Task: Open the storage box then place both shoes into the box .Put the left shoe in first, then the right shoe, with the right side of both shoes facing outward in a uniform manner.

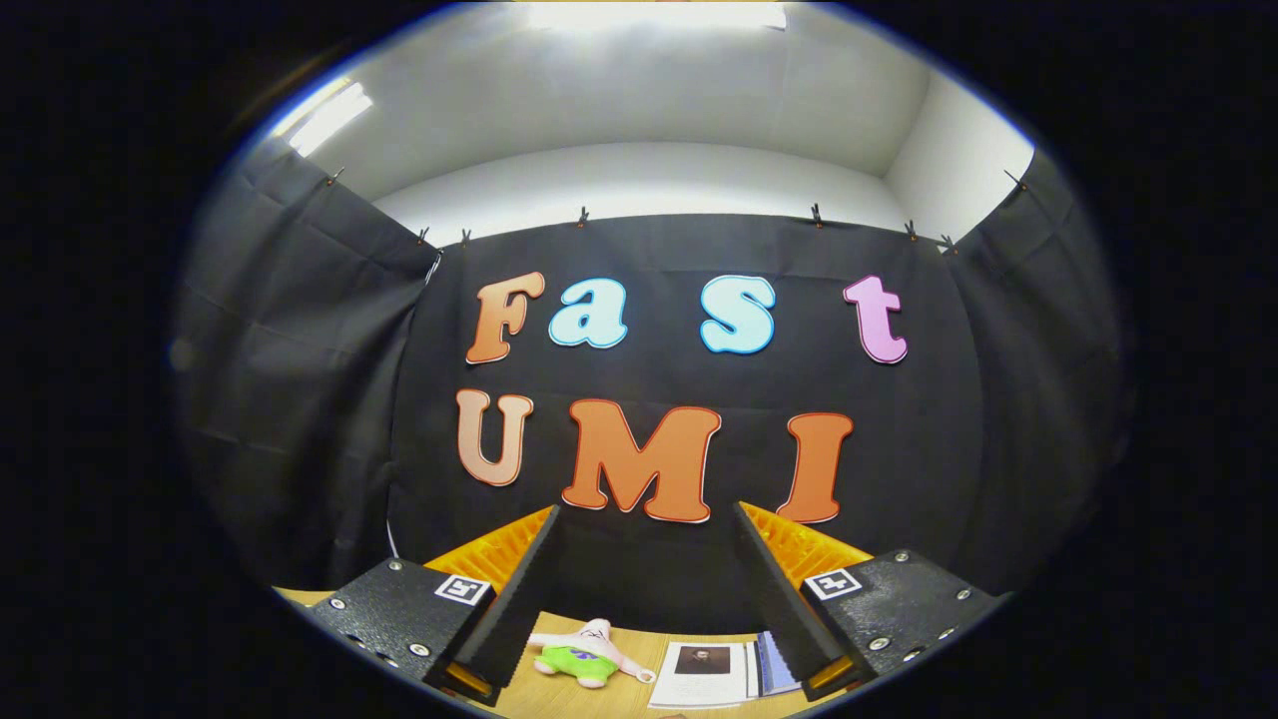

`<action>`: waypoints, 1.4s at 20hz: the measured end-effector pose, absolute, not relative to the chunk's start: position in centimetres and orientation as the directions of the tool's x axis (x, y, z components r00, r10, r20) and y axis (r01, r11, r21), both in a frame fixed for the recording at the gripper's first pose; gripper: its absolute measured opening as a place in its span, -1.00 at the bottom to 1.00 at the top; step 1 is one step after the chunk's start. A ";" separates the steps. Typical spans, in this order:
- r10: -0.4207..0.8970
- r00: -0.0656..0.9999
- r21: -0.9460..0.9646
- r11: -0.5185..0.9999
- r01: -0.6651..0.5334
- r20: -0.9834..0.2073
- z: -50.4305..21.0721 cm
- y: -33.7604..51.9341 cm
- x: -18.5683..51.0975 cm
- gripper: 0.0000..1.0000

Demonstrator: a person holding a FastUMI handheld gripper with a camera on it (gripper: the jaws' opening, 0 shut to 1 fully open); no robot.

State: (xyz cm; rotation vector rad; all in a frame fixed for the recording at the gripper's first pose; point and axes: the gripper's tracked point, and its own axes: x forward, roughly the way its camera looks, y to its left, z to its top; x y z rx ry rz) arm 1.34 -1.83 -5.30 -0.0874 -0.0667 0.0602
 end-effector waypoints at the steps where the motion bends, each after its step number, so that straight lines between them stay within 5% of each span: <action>1: 0.073 0.995 -0.086 0.994 -0.067 0.067 -5.3 -1.5 1.3 0.97; 28: 0.079 0.995 -0.080 0.994 -0.075 0.057 -5.9 -1.3 0.2 0.99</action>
